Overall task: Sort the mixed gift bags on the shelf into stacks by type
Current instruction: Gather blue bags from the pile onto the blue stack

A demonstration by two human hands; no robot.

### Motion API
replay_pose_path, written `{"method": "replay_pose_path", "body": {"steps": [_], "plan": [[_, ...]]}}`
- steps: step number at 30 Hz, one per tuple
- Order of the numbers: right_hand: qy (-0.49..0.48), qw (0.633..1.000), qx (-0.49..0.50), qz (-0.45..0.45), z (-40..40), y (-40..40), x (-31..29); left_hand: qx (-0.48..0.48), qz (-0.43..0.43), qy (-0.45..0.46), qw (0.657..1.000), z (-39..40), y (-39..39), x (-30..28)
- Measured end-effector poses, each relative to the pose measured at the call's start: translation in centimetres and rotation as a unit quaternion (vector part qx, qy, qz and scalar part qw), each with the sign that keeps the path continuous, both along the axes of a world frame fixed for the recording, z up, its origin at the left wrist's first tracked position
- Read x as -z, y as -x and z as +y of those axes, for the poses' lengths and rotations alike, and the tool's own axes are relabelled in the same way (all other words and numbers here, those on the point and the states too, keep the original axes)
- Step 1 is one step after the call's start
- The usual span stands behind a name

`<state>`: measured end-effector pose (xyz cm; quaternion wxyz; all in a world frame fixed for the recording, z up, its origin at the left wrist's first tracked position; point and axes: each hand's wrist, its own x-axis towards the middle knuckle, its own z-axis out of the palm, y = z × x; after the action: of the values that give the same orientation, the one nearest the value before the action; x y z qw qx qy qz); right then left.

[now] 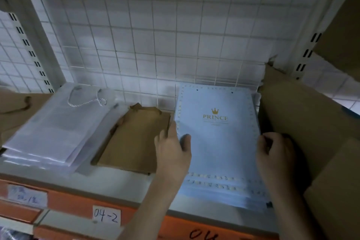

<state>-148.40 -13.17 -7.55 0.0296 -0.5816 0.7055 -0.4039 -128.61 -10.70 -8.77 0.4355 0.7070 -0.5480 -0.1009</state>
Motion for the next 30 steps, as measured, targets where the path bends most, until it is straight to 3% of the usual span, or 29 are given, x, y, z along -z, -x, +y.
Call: {"method": "replay_pose_path", "body": {"steps": [5,13,20,30], "plan": [[0.01,0.999,-0.005,0.035,0.6,-1.5,-0.3,-0.005,-0.102,-0.032,0.994,0.3,-0.3,-0.7],[0.088,0.992,-0.049,0.077,1.3,-8.2,-1.1,-0.024,-0.12,0.044,0.992,2.7,-9.8,-1.7],[0.095,0.974,-0.193,0.064,4.3,-23.9,-0.7,-0.118,-0.084,0.043,0.989,10.0,-24.3,-1.9],[0.05,0.927,-0.372,0.009,13.5,-51.2,0.6,-0.307,-0.08,0.01,0.948,24.1,-48.6,-1.2]]}}
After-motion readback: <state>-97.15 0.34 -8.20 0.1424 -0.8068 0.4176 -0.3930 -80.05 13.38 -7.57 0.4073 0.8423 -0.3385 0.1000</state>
